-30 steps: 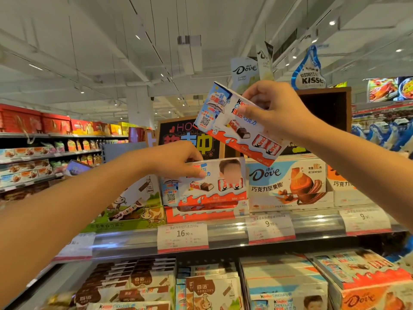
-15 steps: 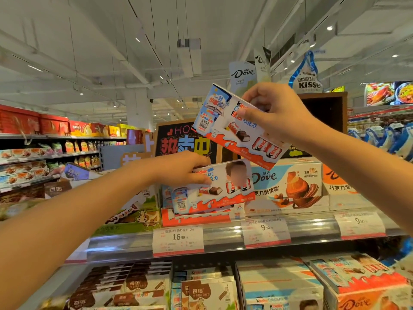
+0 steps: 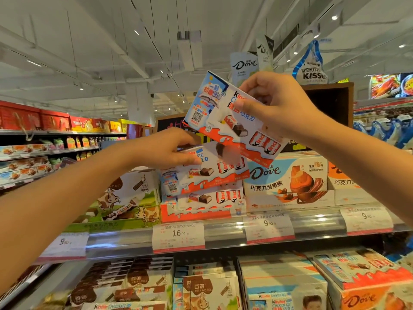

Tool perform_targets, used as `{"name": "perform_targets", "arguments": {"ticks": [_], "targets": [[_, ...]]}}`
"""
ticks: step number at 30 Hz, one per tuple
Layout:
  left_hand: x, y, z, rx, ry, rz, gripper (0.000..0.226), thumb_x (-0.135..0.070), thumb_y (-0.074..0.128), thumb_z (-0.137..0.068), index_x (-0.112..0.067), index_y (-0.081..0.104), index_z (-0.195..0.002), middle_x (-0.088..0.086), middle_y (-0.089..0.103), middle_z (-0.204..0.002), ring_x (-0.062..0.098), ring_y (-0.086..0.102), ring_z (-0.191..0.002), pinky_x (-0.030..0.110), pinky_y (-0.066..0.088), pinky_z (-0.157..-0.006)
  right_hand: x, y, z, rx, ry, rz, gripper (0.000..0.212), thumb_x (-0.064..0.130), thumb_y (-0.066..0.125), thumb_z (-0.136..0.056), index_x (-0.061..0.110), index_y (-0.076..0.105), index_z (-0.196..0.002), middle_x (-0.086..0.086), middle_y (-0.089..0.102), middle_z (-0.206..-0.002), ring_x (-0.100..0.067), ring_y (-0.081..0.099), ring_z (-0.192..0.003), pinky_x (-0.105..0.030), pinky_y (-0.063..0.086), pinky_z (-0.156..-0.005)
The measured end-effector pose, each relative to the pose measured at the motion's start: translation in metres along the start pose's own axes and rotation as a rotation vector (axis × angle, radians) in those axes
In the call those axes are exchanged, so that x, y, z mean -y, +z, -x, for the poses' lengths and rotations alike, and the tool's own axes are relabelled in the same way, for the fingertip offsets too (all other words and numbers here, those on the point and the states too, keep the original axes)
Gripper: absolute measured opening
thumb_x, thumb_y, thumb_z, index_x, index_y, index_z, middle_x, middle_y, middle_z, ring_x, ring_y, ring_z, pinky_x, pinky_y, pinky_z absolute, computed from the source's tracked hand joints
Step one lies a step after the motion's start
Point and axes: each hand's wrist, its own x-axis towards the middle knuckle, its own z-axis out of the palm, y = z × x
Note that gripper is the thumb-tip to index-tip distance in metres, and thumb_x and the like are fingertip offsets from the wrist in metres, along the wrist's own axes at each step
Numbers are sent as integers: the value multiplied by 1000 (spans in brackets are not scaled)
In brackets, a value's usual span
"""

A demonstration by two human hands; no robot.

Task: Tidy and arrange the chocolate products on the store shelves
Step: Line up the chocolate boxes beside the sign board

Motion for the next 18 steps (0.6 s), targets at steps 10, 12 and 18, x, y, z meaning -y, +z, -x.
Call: {"name": "perform_targets", "arguments": {"ticks": [10,12,18], "targets": [[2,17,7,-9,-25,46,6,-27,62,-85,-26,59,-91,-19,55,-85,-17,56,-75,4,42,-58,3,7,-1,-2,41,-85,20,23,67,-84,11,57,-96,3,69,-87,-11,68,-81,-28,57,-70],[4,24,3,24,-22,-46,7,-31,60,-87,-25,59,-90,-18,53,-84,-8,56,-76,6,41,-60,2,6,-1,-3,46,-86,21,23,67,-84,9,58,-98,6,68,-85,-7,68,-78,-22,55,-66],[12,29,-2,87,-40,-203,43,-43,63,-83,-23,54,-120,-8,50,-114,12,47,-109,23,46,-85,-6,-2,-3,-26,62,-84,17,21,67,-84,11,57,-94,7,67,-83,-11,68,-79,-27,55,-69]]}}
